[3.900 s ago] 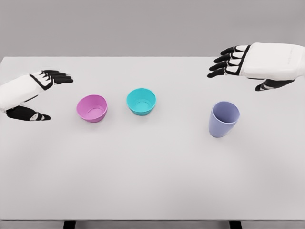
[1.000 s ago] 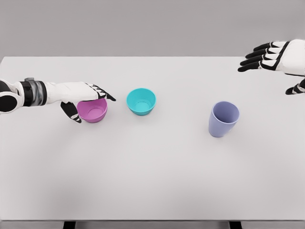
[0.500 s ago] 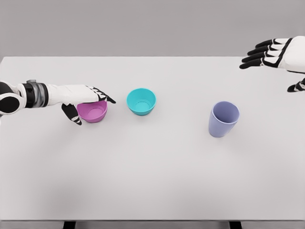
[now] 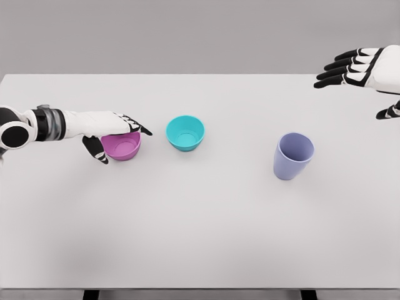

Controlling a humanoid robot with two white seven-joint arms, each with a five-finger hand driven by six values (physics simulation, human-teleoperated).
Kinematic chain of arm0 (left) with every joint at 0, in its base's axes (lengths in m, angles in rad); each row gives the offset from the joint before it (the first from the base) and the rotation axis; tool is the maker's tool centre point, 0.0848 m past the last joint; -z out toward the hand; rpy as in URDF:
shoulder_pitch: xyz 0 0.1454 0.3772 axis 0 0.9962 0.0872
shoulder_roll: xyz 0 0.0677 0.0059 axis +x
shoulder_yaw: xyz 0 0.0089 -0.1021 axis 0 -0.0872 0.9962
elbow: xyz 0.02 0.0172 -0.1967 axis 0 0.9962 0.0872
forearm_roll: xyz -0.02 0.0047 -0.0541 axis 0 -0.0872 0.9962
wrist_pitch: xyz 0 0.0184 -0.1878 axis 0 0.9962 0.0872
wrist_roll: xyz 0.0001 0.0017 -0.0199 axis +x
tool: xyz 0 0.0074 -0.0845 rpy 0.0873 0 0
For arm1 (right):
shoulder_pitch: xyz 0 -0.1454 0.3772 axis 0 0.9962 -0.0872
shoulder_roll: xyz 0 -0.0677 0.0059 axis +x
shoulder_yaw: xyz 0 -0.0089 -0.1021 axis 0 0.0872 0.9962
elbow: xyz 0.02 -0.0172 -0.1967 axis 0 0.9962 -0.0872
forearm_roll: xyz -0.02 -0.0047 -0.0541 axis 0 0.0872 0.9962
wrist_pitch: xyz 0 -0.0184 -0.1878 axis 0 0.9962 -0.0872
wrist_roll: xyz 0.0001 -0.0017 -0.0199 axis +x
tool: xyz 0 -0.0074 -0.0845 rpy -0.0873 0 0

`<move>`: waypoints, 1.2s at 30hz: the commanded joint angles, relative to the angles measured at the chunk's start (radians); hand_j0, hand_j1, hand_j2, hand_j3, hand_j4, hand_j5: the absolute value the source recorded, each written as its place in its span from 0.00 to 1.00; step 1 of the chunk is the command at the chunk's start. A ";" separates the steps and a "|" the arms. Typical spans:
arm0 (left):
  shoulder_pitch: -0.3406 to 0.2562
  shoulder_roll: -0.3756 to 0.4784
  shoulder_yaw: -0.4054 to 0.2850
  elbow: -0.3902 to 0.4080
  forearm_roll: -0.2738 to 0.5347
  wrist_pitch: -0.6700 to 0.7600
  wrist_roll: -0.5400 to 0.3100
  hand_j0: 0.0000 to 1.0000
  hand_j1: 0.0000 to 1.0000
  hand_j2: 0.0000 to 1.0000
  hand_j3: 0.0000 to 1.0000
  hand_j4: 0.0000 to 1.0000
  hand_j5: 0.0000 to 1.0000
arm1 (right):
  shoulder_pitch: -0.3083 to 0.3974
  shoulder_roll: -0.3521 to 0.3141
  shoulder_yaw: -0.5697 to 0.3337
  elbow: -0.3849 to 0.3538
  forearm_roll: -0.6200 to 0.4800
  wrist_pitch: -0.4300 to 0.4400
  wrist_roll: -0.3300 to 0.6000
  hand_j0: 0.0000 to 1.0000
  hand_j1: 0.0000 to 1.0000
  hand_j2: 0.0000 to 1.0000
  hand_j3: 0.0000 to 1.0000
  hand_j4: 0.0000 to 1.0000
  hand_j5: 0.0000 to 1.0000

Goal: Stacking bowl and cup with both arms

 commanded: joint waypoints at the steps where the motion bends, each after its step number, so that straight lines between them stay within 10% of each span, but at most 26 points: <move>1: 0.000 -0.001 0.001 0.004 0.003 0.001 0.000 1.00 1.00 1.00 1.00 1.00 1.00 | 0.000 0.000 -0.001 0.000 -0.005 0.003 -0.001 1.00 1.00 1.00 1.00 1.00 1.00; 36: -0.011 -0.009 0.008 0.007 0.003 0.001 0.000 0.73 0.73 0.73 0.73 0.73 0.73 | 0.035 0.067 0.009 -0.001 0.005 0.003 -0.001 1.00 1.00 1.00 1.00 1.00 1.00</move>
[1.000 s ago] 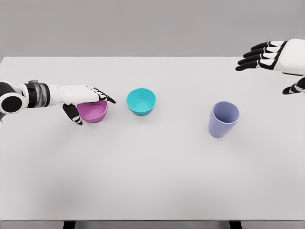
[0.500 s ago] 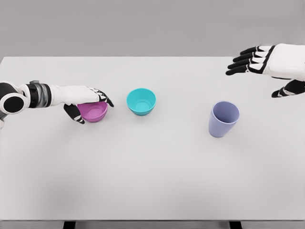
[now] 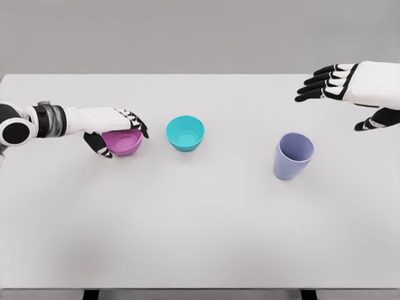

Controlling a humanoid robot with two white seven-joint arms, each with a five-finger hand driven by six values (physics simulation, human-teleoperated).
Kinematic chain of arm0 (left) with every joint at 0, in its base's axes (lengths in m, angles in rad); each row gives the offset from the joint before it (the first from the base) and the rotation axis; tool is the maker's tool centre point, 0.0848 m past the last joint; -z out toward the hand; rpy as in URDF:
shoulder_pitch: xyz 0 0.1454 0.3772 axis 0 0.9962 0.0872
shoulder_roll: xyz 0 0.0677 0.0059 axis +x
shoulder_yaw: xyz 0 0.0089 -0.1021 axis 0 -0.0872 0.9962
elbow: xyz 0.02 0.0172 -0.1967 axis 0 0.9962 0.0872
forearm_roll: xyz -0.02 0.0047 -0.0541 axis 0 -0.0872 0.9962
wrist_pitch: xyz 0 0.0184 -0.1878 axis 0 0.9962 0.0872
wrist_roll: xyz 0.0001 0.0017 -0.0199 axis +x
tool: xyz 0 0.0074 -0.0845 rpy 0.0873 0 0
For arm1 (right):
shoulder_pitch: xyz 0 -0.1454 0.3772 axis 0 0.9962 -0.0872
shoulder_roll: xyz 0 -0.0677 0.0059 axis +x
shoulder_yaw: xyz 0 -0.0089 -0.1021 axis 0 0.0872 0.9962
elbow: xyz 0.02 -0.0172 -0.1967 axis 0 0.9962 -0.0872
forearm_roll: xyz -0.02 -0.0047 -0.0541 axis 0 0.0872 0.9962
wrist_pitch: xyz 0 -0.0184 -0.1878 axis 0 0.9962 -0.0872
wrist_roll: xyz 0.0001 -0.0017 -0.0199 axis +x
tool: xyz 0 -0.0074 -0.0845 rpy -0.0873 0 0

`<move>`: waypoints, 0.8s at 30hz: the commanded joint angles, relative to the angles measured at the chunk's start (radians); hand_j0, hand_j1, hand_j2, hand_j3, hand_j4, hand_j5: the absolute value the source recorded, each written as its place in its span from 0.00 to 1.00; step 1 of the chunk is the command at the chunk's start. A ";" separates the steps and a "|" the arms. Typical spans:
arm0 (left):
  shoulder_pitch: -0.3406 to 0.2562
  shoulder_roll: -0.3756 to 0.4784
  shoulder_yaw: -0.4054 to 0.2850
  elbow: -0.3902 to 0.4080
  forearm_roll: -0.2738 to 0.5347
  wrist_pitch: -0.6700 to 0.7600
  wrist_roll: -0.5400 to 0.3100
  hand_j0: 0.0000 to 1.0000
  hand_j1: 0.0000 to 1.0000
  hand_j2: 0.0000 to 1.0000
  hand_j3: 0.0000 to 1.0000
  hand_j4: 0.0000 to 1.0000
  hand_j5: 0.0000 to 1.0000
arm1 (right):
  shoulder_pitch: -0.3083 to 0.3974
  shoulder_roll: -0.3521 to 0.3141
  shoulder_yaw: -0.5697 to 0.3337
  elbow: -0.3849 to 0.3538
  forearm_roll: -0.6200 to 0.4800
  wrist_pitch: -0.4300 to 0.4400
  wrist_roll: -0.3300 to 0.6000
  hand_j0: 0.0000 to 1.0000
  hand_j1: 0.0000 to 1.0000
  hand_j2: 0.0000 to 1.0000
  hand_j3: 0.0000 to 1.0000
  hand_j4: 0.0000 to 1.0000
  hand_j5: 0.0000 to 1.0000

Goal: Stacking bowl and cup with both arms

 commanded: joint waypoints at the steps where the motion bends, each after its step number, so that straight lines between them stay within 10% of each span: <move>1: 0.000 0.001 0.004 -0.003 0.006 0.002 0.001 0.72 0.72 0.72 0.72 0.72 0.72 | 0.000 -0.002 -0.002 0.000 -0.006 0.003 0.000 1.00 1.00 1.00 1.00 1.00 1.00; 24: -0.074 -0.007 -0.006 -0.080 -0.005 0.000 0.001 0.71 0.71 0.71 0.71 0.71 0.71 | 0.034 -0.060 -0.002 0.000 -0.006 0.003 0.000 1.00 1.00 1.00 1.00 1.00 1.00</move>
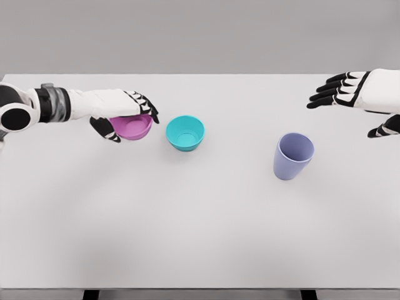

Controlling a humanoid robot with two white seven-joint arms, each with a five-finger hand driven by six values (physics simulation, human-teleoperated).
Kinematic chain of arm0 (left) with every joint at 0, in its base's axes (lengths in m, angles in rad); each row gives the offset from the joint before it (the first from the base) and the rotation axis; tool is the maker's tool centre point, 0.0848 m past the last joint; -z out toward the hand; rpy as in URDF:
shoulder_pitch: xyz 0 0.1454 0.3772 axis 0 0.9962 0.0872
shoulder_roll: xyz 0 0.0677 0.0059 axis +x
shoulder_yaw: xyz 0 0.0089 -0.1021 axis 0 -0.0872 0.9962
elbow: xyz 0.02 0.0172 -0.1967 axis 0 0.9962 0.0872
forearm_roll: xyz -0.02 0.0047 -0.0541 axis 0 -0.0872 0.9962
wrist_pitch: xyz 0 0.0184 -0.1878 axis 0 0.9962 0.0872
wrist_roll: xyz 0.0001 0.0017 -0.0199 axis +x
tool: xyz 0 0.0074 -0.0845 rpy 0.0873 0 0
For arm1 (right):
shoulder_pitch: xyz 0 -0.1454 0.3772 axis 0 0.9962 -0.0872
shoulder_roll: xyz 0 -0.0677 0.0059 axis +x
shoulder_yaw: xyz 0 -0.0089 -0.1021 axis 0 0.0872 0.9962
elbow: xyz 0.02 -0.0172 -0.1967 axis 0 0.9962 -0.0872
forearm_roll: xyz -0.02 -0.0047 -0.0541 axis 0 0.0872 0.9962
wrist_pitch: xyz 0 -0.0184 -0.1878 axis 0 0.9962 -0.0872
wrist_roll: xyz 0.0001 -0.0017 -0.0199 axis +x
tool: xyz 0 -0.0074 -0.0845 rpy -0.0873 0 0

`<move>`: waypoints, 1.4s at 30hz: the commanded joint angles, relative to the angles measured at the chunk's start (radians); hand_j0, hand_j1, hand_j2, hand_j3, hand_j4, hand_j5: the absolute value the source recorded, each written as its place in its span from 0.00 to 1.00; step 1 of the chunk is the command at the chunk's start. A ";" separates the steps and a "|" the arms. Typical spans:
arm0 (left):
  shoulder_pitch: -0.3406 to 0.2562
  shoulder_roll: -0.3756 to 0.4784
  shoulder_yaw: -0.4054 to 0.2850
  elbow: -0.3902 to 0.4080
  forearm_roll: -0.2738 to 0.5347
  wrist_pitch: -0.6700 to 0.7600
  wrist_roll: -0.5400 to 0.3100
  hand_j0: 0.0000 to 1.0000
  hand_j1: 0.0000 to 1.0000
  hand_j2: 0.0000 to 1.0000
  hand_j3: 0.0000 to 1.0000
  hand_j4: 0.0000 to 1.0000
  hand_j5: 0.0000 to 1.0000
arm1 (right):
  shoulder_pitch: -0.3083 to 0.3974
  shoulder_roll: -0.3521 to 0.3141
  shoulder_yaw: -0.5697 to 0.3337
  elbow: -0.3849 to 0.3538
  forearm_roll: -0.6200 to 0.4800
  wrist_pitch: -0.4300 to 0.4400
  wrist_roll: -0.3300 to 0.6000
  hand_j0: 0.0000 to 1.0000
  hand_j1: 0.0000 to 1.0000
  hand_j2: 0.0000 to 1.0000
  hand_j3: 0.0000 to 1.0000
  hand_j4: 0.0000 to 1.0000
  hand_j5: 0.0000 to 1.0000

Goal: Stacking bowl and cup with both arms

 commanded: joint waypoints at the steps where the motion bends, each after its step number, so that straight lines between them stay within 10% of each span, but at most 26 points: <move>1: 0.000 -0.014 -0.003 0.000 0.002 -0.001 0.001 0.71 0.71 0.71 0.71 0.71 0.71 | 0.002 0.002 0.000 0.000 -0.006 0.003 0.000 1.00 1.00 1.00 1.00 1.00 1.00; 29: -0.021 -0.167 -0.005 0.013 -0.054 -0.001 0.001 0.71 0.71 0.71 0.71 0.71 0.71 | -0.032 0.079 0.008 0.000 0.014 0.003 0.000 1.00 1.00 1.00 1.00 1.00 1.00; 42: -0.023 -0.239 -0.008 0.081 -0.084 0.001 0.001 0.72 0.72 0.72 0.72 0.72 0.72 | -0.132 0.132 0.167 0.001 0.073 0.003 0.000 1.00 1.00 1.00 1.00 1.00 1.00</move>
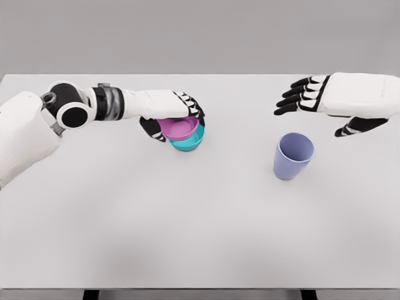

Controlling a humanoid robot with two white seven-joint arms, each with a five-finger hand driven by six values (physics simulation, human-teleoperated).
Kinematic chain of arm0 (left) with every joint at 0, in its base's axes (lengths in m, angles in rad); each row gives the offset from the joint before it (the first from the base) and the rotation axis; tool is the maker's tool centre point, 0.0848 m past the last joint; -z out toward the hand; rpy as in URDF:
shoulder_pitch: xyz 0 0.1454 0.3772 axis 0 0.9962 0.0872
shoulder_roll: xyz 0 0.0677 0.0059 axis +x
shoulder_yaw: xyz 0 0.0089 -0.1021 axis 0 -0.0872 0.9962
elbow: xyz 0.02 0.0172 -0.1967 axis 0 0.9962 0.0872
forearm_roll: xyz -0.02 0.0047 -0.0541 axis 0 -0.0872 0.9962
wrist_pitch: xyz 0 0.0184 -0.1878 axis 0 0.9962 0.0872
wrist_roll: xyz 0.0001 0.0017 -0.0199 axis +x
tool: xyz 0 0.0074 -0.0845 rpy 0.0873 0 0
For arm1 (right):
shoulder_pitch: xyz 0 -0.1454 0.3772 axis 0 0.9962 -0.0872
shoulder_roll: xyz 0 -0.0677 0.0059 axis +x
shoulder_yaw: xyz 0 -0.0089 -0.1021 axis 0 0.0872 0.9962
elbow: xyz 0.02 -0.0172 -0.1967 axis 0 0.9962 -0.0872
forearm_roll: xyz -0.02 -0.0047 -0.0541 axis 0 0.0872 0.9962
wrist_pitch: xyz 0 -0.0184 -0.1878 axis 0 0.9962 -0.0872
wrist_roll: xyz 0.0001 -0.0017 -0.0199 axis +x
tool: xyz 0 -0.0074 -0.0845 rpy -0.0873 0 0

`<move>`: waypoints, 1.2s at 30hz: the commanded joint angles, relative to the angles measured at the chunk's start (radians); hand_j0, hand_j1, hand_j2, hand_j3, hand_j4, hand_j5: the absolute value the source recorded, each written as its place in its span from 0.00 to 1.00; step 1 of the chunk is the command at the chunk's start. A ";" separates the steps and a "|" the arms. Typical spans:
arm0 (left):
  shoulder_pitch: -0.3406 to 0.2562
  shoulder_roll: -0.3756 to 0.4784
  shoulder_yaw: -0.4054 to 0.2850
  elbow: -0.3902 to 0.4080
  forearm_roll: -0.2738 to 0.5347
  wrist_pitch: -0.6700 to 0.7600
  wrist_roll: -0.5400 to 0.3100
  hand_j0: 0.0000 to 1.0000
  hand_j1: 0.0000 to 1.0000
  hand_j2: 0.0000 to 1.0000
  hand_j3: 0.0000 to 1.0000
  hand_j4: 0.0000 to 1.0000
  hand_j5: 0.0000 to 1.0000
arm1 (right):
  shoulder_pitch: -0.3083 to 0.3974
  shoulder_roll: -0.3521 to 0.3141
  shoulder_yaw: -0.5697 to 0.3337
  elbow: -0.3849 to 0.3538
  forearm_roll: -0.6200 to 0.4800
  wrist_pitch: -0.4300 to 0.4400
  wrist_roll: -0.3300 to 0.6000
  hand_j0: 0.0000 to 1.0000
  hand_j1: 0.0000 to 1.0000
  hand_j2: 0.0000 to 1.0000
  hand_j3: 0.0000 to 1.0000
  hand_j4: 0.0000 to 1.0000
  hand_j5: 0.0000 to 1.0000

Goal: Stacking bowl and cup with both arms

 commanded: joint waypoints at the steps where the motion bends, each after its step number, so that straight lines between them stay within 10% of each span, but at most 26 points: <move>1: 0.000 -0.011 -0.001 0.015 -0.001 0.001 0.001 0.72 0.72 0.72 0.72 0.72 0.72 | 0.000 0.003 0.021 0.000 0.002 0.003 0.000 1.00 1.00 1.00 1.00 1.00 1.00; 20: -0.003 -0.067 -0.002 0.090 -0.021 -0.003 0.001 0.74 0.74 0.74 0.74 0.74 0.74 | 0.000 -0.003 0.021 -0.001 0.005 0.003 0.000 1.00 1.00 1.00 1.00 1.00 1.00; 23: -0.002 -0.067 -0.002 0.090 -0.021 -0.005 0.001 1.00 1.00 1.00 1.00 1.00 1.00 | 0.000 -0.003 0.023 0.000 0.008 0.003 0.000 1.00 1.00 1.00 1.00 1.00 1.00; 30: -0.002 -0.065 -0.002 0.089 -0.021 -0.006 0.001 1.00 1.00 1.00 1.00 1.00 1.00 | -0.003 -0.001 0.033 0.000 0.028 0.003 0.000 1.00 1.00 1.00 1.00 1.00 1.00; 36: -0.009 0.018 0.015 -0.060 0.017 -0.008 0.001 1.00 1.00 1.00 1.00 1.00 1.00 | -0.005 -0.004 0.033 0.000 0.028 0.003 0.000 1.00 1.00 1.00 1.00 1.00 1.00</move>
